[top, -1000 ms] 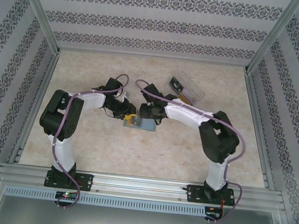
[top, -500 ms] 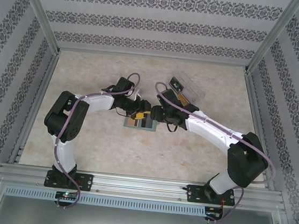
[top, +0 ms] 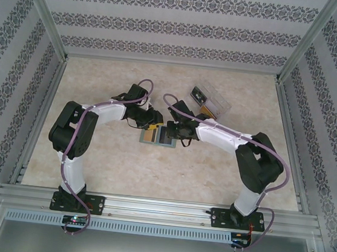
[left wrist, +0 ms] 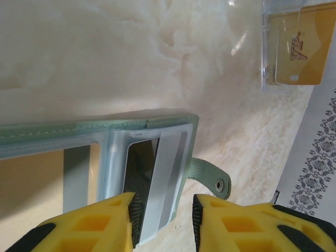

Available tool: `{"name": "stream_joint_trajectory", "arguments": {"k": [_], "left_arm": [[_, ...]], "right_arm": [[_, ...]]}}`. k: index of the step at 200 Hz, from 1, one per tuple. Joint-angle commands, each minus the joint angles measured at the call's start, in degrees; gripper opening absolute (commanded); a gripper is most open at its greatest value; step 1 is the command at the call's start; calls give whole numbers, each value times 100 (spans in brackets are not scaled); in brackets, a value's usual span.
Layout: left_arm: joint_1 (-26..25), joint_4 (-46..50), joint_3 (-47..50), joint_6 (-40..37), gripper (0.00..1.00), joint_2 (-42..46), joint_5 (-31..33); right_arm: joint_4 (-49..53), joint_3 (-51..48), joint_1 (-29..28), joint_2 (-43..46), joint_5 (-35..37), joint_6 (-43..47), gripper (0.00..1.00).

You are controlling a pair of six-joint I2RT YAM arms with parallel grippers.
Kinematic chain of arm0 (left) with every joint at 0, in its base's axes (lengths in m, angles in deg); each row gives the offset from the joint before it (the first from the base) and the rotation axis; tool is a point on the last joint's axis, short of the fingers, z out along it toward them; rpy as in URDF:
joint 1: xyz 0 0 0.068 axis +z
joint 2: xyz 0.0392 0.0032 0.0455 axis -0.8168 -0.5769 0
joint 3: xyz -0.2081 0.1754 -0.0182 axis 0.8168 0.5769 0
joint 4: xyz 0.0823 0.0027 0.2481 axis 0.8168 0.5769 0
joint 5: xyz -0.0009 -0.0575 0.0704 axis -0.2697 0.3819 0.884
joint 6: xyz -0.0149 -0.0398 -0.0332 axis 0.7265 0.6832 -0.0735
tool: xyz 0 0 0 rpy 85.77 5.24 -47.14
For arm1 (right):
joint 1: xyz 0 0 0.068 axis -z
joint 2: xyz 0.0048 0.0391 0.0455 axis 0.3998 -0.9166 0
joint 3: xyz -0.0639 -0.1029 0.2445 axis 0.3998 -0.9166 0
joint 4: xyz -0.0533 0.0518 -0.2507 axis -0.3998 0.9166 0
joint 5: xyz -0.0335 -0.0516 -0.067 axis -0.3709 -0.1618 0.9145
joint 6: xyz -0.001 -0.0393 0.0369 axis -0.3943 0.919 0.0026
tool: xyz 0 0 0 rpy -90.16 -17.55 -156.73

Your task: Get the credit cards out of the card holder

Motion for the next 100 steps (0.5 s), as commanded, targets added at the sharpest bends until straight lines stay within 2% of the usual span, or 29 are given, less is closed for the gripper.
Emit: {"name": "stream_joint_trajectory", "arguments": {"k": [1,30,57,100], "left_arm": [[14,-59,39,85,34,-8,123],[-25,-120,80,19,34,-41,182],[-38,412,-137,-444,32,-117,418],[-113,430,-221,-507,32,-273,317]], "right_arm": [[124,327,1,-274,-100,207,18],[180,378,124,-523,-128,419,18],[183,431,222,-719,-112,572,16],[81,437,299,-879,-213,613,16]]}}
